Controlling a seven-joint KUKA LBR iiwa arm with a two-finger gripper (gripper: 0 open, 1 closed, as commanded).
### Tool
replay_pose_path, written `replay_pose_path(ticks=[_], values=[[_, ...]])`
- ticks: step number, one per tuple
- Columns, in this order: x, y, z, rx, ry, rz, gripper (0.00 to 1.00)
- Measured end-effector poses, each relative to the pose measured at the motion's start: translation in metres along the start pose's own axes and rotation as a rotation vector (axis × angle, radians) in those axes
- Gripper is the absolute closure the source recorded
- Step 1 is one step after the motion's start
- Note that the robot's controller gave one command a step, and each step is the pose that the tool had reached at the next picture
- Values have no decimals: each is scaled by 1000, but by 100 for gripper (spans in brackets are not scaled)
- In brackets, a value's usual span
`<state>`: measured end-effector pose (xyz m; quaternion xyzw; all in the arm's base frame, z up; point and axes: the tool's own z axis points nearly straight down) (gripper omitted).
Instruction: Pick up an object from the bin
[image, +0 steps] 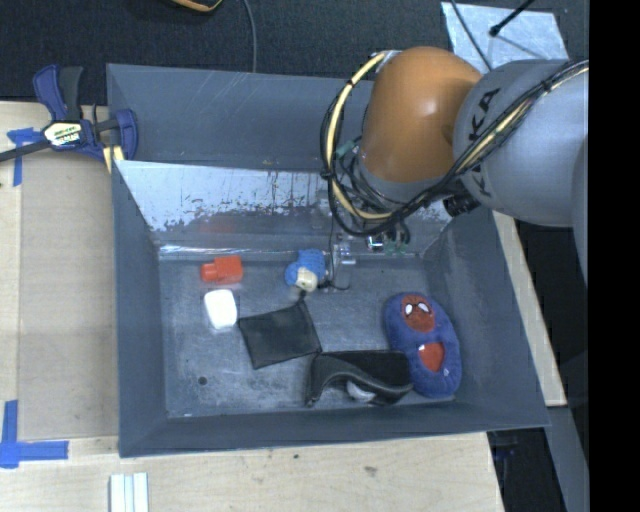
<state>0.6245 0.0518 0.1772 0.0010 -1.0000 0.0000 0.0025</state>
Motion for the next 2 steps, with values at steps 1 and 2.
replay_pose_path(ticks=[1, 2], values=[[-2, 10, 92, 0, -1, -135, 0], [-5, 10, 86, 0, -10, -132, 100]])
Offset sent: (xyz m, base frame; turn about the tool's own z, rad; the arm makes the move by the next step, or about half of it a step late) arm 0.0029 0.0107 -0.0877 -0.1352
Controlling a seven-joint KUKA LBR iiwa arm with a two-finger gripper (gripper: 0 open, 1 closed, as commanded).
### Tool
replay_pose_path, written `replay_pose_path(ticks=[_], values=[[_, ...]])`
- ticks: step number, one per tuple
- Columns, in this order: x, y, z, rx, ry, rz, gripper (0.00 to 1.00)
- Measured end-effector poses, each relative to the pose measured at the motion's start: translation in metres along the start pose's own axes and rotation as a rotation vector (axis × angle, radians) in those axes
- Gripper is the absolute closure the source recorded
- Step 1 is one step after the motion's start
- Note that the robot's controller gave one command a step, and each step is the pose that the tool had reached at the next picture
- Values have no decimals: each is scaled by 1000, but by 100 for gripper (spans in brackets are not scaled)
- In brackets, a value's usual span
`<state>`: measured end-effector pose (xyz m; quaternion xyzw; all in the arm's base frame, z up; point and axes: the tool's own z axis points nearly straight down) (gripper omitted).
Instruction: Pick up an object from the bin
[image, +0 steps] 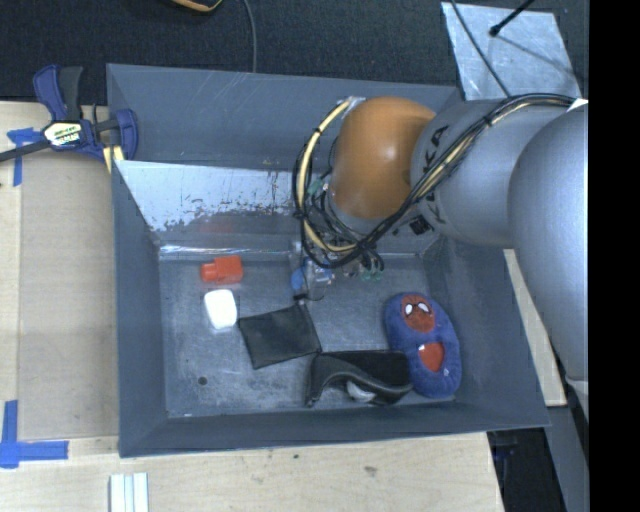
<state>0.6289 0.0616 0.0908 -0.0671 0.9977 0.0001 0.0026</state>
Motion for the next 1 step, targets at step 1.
replay_pose_path(ticks=[1], values=[[14, 69, -133, -2, -7, -28, 100]])
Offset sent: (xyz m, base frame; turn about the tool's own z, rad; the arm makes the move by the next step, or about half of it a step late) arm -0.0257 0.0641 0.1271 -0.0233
